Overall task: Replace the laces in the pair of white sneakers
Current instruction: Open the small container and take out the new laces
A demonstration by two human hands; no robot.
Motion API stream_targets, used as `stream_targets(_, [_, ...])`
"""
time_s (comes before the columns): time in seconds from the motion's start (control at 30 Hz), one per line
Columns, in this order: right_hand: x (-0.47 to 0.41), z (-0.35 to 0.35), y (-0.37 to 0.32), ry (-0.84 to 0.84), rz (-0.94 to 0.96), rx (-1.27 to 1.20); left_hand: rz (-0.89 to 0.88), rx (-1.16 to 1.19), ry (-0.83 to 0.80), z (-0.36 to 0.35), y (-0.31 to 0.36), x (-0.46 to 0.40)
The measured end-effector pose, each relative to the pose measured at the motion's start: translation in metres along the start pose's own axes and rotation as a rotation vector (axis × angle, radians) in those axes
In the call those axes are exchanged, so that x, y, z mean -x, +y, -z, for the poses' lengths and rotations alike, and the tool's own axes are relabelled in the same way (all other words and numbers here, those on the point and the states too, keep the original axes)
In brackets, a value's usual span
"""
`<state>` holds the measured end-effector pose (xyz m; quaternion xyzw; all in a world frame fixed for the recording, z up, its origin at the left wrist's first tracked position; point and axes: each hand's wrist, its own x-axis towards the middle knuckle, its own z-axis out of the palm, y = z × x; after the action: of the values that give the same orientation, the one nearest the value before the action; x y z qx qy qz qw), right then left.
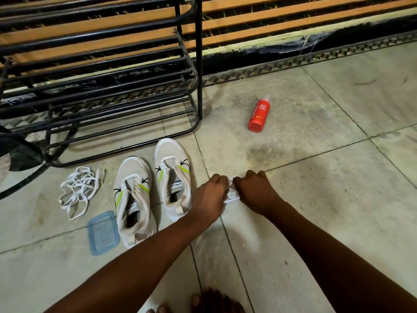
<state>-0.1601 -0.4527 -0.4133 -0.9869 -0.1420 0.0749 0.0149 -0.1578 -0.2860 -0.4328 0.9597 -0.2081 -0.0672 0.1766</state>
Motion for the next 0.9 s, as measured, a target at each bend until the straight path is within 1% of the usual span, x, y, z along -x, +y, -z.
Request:
stream_targets(0.13, [0.004, -0.013, -0.002, 0.096, -0.068, -0.151, 0.028, 0.038, 0.023, -0.003, -0.003, 0.002])
stream_targets(0.23, [0.004, -0.021, 0.000, 0.069, -0.062, -0.200, 0.026, -0.004, 0.006, -0.005, -0.004, 0.001])
stream_targets(0.4, [0.004, -0.024, 0.003, 0.049, -0.037, -0.087, 0.007, 0.011, 0.005, -0.006, -0.007, 0.002])
stream_targets(0.47, [0.004, -0.026, 0.002, 0.119, -0.006, -0.025, -0.013, 0.005, 0.016, -0.006, -0.007, 0.003])
stream_targets(0.53, [0.003, -0.026, 0.002, 0.177, 0.022, -0.013, -0.013, 0.000, 0.026, -0.005, -0.006, 0.004])
stream_targets(0.7, [0.005, -0.031, 0.004, 0.206, 0.037, -0.003, -0.034, -0.024, 0.072, -0.004, -0.003, -0.001])
stream_targets(0.77, [0.006, -0.032, 0.005, 0.277, 0.039, -0.029, -0.067, -0.042, 0.089, -0.004, -0.003, -0.002])
stream_targets(0.83, [0.007, -0.031, 0.005, 0.333, 0.047, -0.053, -0.101, -0.117, 0.064, -0.005, -0.005, -0.003])
stream_targets(0.9, [0.007, -0.032, 0.004, 0.339, 0.089, -0.043, -0.146, -0.150, 0.040, -0.007, -0.007, -0.002])
